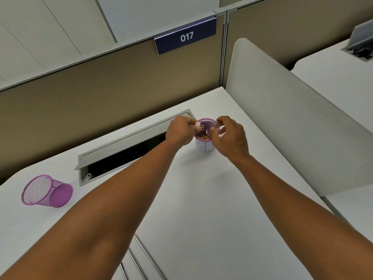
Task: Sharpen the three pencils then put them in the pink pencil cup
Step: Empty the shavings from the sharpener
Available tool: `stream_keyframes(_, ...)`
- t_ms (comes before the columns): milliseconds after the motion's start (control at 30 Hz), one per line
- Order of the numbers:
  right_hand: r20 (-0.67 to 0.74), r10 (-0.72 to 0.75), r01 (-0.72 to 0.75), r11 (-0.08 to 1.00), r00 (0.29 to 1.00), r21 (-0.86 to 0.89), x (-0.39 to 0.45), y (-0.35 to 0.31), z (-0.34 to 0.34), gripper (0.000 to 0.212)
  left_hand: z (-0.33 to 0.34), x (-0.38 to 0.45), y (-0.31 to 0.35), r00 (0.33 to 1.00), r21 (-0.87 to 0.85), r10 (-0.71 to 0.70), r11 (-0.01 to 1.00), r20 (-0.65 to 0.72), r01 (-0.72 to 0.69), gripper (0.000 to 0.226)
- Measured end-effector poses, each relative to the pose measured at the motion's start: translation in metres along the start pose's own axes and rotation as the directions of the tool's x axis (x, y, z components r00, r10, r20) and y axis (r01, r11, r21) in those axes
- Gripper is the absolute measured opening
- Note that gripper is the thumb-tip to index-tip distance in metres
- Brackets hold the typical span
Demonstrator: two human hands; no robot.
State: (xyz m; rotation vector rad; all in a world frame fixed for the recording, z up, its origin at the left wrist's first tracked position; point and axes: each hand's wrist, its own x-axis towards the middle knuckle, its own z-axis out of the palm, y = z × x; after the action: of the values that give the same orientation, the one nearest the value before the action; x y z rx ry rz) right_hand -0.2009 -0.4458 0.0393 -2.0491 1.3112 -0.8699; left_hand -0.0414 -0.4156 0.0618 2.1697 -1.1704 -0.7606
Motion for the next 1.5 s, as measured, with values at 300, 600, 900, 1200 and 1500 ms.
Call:
stream_keyframes(300,0.247,0.566,-0.551,0.461,0.786,0.696,0.002,-0.013,-0.019,0.041,-0.004,-0.014,0.001,0.997,-0.245,-0.072,0.966,0.025,0.076,0.029)
stream_keyframes(600,0.379,0.509,-0.584,0.335,0.773,0.739,-0.023,-0.038,-0.034,0.035,-0.023,-0.052,0.010,0.999,-0.278,0.039,0.960,0.009,-0.035,0.024)
stream_keyframes(900,0.423,0.439,-0.569,0.285,0.793,0.771,-0.058,-0.082,-0.042,0.029,-0.066,-0.107,0.007,0.995,-0.337,0.098,0.937,-0.017,-0.098,0.019)
stream_keyframes(1200,0.568,0.342,-0.626,0.081,0.748,0.776,-0.099,-0.127,-0.032,0.050,-0.110,-0.161,-0.020,0.994,-0.458,0.101,0.882,-0.042,-0.108,0.028)
stream_keyframes(1500,0.678,0.275,-0.724,0.122,0.682,0.679,-0.139,-0.165,-0.015,0.028,-0.150,-0.208,-0.053,0.994,-0.508,0.103,0.854,-0.045,-0.112,0.029)
